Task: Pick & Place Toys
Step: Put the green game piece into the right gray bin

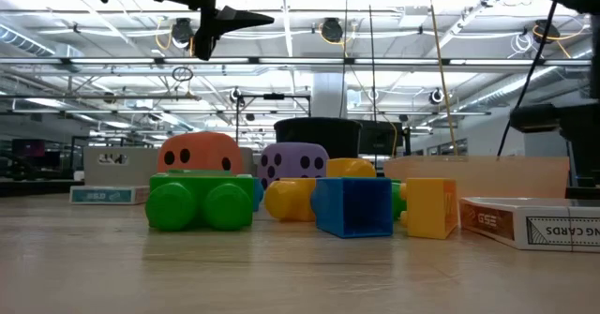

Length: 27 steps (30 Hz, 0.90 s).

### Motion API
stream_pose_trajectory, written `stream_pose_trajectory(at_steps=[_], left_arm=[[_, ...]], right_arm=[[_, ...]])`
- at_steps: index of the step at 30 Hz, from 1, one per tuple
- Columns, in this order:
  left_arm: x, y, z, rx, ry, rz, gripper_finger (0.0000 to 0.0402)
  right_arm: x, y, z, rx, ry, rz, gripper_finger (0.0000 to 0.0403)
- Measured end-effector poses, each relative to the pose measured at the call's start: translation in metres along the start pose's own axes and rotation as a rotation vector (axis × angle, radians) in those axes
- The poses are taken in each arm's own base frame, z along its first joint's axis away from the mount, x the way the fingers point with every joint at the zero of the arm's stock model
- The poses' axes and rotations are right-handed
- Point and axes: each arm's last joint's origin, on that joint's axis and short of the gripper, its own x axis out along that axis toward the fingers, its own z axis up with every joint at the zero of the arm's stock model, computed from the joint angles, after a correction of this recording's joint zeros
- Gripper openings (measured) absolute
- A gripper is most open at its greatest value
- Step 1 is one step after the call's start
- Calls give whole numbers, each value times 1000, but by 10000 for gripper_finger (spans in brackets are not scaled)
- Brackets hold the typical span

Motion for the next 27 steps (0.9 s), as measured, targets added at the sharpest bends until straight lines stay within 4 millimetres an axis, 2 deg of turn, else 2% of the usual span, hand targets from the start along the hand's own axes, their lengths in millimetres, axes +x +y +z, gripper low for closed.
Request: stream_pose_trajectory(at_steps=[9,14,18,22,27], left_arm=[[0,0,0,0,0,0,218],[0,0,0,9,-2,1,218],[1,-1,3,35,-10,0,218],[4,-17,19,129,-30,-16,218],[6,-43,47,312,61,48,218]], right_arm=[[-32,-39,23,147,-142,-46,143],[-62,-67,36,235,-271,-96,156],[-90,-90,45,298,-385,-148,148],[-120,-113,51,352,-519,-210,143],[-149,-135,53,422,-665,-278,157]])
